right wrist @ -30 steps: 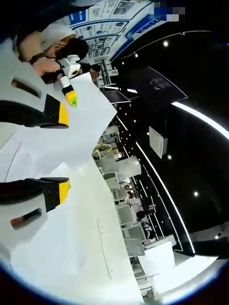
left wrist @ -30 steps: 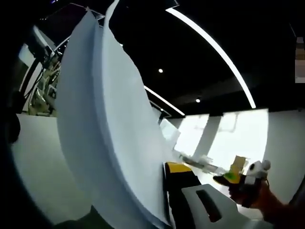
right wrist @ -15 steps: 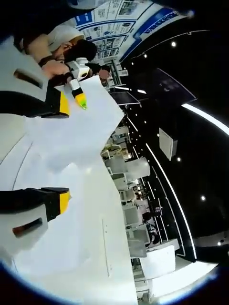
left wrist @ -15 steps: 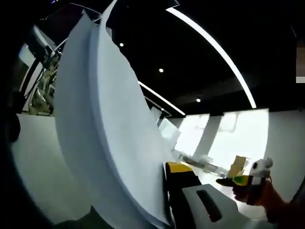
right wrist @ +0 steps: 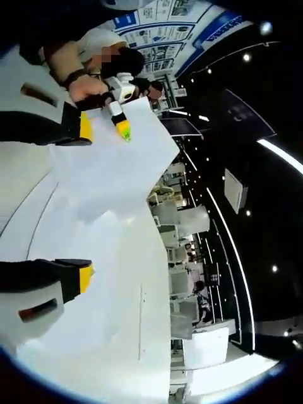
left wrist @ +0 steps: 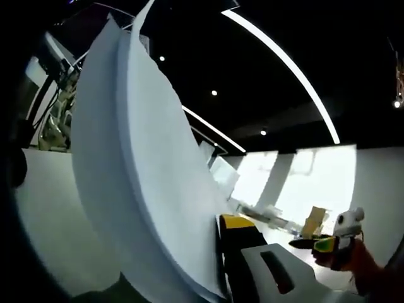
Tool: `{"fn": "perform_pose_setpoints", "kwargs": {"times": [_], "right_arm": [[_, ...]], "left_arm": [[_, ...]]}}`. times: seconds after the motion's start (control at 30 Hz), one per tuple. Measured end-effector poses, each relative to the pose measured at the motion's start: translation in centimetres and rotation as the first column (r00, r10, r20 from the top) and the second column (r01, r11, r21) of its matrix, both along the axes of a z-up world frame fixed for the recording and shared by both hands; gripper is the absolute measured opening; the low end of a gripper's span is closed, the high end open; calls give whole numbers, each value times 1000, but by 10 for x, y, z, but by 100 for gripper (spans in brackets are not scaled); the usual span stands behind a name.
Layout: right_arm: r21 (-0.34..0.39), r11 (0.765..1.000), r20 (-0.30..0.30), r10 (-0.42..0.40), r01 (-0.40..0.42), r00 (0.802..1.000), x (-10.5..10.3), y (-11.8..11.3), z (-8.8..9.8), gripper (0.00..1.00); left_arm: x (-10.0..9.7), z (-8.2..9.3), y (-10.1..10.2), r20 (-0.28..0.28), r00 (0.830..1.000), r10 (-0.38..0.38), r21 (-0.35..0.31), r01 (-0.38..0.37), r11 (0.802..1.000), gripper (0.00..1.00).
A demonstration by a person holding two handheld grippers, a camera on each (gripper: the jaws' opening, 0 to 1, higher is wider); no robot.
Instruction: Organize the stack of printing papers by aligning and flattening the scattered papers on the table
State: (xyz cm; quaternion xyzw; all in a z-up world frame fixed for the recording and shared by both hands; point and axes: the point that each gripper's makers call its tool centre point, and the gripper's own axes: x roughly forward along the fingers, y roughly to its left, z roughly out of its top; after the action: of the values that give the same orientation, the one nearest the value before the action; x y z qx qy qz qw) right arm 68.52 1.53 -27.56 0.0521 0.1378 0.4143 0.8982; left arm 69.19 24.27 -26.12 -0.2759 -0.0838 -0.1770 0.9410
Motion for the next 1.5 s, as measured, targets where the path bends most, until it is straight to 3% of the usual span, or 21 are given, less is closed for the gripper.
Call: {"fn": "perform_pose_setpoints", "kwargs": {"times": [0.33,0.77,1.17,1.5], "right_arm": [[-62,998,2,-2,2,1000,1,-2,-3,74],[-68,997,9,-19,19,1000,5,-9,0,80],[-99,995,-14,-17,15,1000,4,-9,-9,90],[-114,993,-30,-19,15,999,3,-12,-15,90]], "left_arm": [[0,0,-1,1,1000,-2,-2,2,1000,9],[1,0,-1,1,1000,-3,-4,3,1000,9],[1,0,1,-1,1000,-2,-10,2,1000,9],[1,0,1,-1,1000,-2,-14,2,1000,9]]}}
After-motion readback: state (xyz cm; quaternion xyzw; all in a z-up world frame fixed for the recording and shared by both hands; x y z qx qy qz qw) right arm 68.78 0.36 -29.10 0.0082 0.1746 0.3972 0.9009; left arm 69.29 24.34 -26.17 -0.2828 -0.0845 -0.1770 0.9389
